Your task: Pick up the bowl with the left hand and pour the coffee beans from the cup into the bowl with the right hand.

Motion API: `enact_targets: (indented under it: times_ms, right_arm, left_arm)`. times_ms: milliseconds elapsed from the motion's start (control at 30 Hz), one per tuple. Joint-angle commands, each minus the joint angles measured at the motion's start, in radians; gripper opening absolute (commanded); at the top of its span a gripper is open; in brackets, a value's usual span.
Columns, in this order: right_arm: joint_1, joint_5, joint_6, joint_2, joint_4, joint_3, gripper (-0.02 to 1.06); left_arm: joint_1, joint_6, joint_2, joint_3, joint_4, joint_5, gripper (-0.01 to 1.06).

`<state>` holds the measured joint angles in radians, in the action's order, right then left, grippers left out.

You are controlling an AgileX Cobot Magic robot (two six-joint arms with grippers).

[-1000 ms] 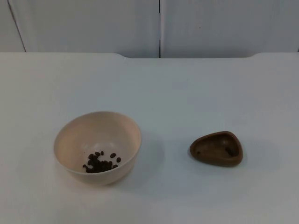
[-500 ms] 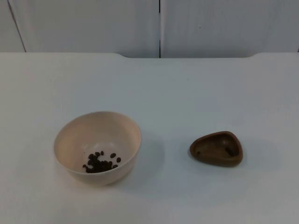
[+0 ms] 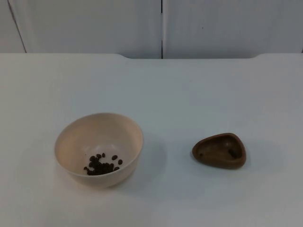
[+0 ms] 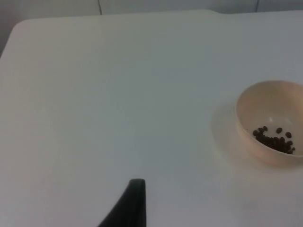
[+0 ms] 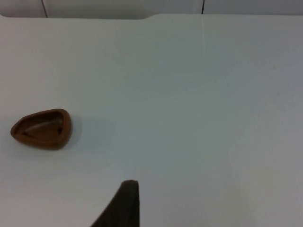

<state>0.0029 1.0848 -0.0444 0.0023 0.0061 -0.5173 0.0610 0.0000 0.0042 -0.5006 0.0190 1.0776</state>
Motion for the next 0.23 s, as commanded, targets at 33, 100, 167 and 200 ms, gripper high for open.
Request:
enact_targets:
  times_ms: [33, 100, 167, 200]
  right_arm:
    - [-0.006, -0.008, 0.005, -0.002, 0.002, 0.002, 1.05]
    - [-0.006, -0.008, 0.005, -0.002, 0.002, 0.002, 1.05]
    - [-0.006, -0.008, 0.005, -0.002, 0.002, 0.002, 1.05]
    - [-0.006, -0.008, 0.005, -0.002, 0.002, 0.002, 1.05]
  left_arm:
    - [-0.038, -0.007, -0.004, 0.006, -0.006, -0.003, 1.05]
    - [-0.063, -0.007, -0.004, 0.006, -0.006, -0.003, 1.05]
    - [-0.075, -0.007, -0.004, 0.006, -0.006, -0.003, 1.05]
    - [-0.083, -0.007, -0.004, 0.006, -0.006, -0.003, 1.05]
